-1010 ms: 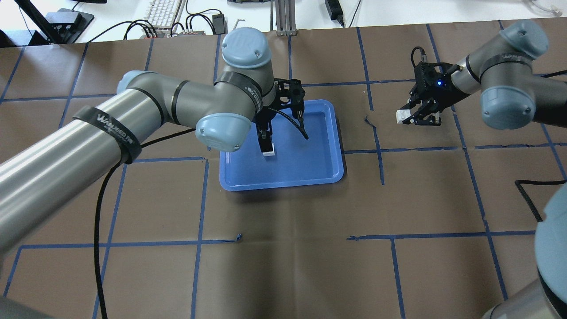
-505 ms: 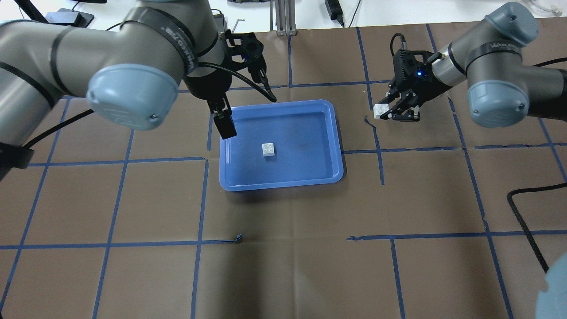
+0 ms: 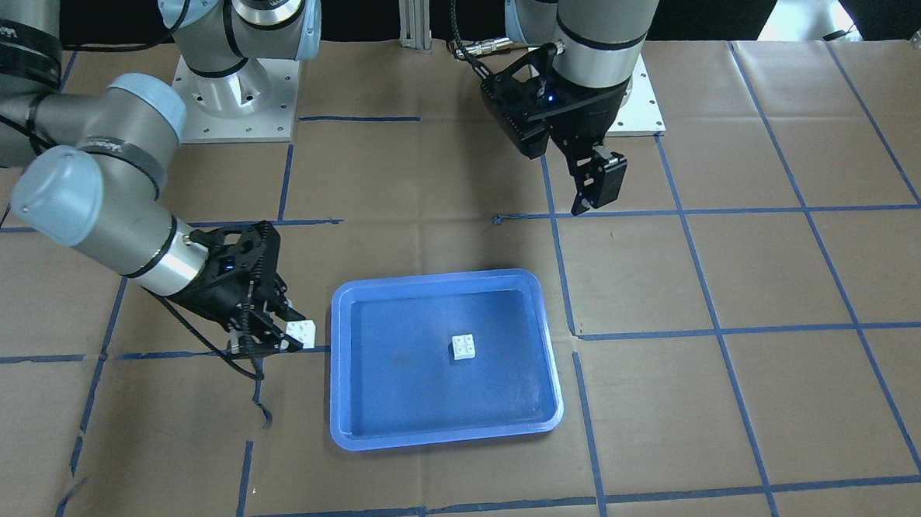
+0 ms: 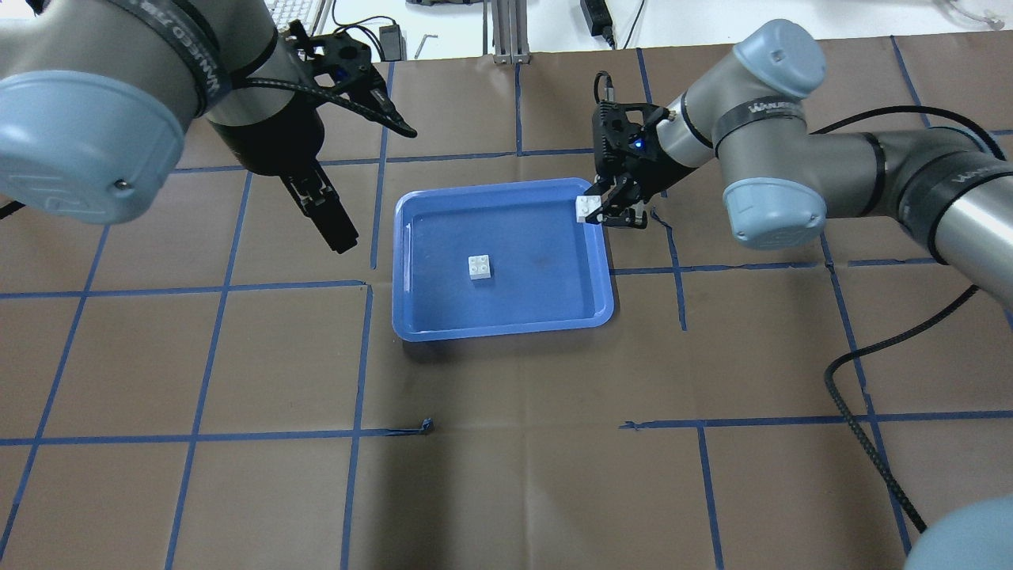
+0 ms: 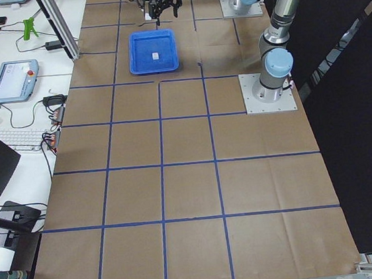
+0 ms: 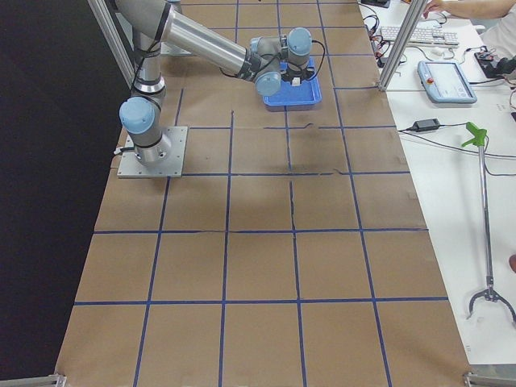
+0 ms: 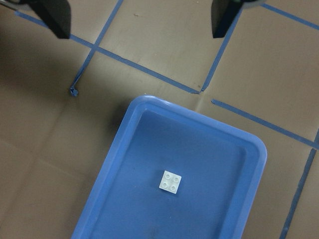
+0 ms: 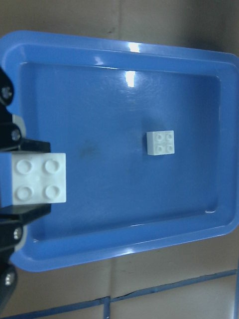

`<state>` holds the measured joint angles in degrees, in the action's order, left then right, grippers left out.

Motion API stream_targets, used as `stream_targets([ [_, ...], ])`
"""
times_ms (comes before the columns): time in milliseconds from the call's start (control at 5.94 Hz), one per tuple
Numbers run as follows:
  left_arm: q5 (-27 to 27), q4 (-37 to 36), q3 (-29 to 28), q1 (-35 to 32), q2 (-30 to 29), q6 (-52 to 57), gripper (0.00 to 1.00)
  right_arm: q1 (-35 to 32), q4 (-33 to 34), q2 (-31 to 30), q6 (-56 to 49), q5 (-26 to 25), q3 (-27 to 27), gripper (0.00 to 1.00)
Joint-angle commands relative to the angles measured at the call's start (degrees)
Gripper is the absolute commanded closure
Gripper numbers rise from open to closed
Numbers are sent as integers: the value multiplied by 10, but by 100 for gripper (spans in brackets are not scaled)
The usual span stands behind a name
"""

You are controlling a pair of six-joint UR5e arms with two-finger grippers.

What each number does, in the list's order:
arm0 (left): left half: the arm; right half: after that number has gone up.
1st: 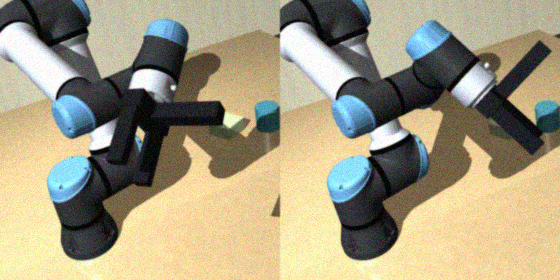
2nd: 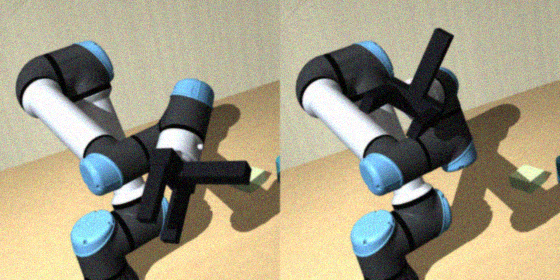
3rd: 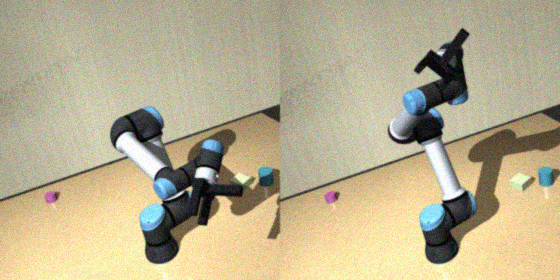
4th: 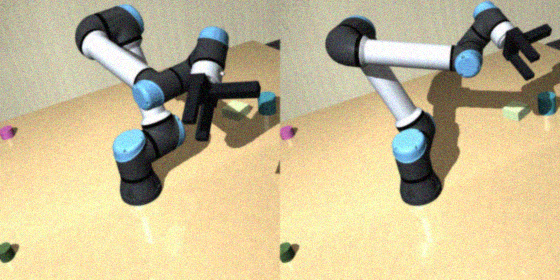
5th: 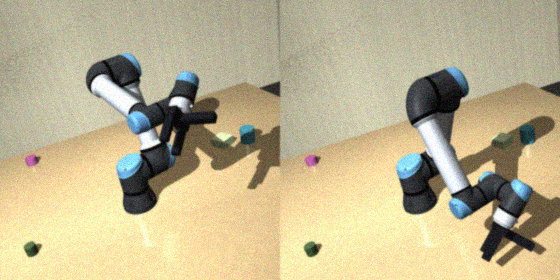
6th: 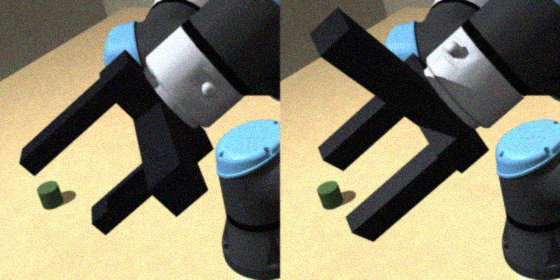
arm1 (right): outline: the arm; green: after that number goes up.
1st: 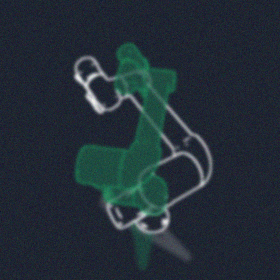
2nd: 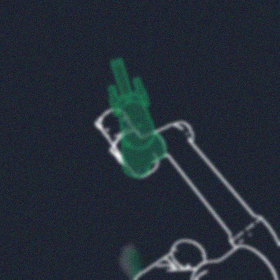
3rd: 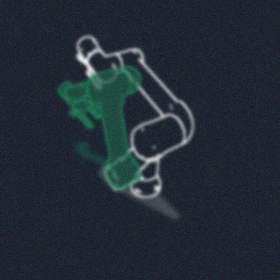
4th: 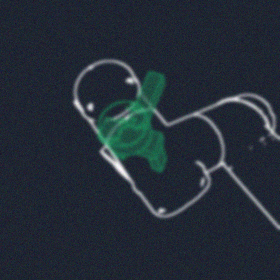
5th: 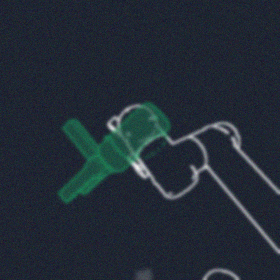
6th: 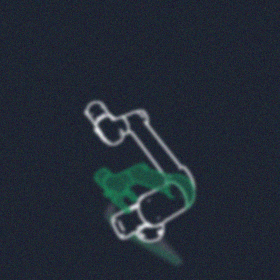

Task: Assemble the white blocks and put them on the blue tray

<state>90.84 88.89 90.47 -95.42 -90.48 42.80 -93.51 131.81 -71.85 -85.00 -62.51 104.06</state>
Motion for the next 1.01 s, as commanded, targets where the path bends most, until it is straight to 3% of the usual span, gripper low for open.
stream_targets([
  [0, 2, -26, 4, 15, 6, -194, 1, -51, 104, 52, 95, -2, 1, 67],
  [337, 0, -21, -2, 15, 14, -339, 1, -80, 154, 99, 110, -3, 3, 67],
  [842, 1, 2, -16, 16, 18, -429, 1, -85, 191, 136, 115, -4, 2, 67],
])
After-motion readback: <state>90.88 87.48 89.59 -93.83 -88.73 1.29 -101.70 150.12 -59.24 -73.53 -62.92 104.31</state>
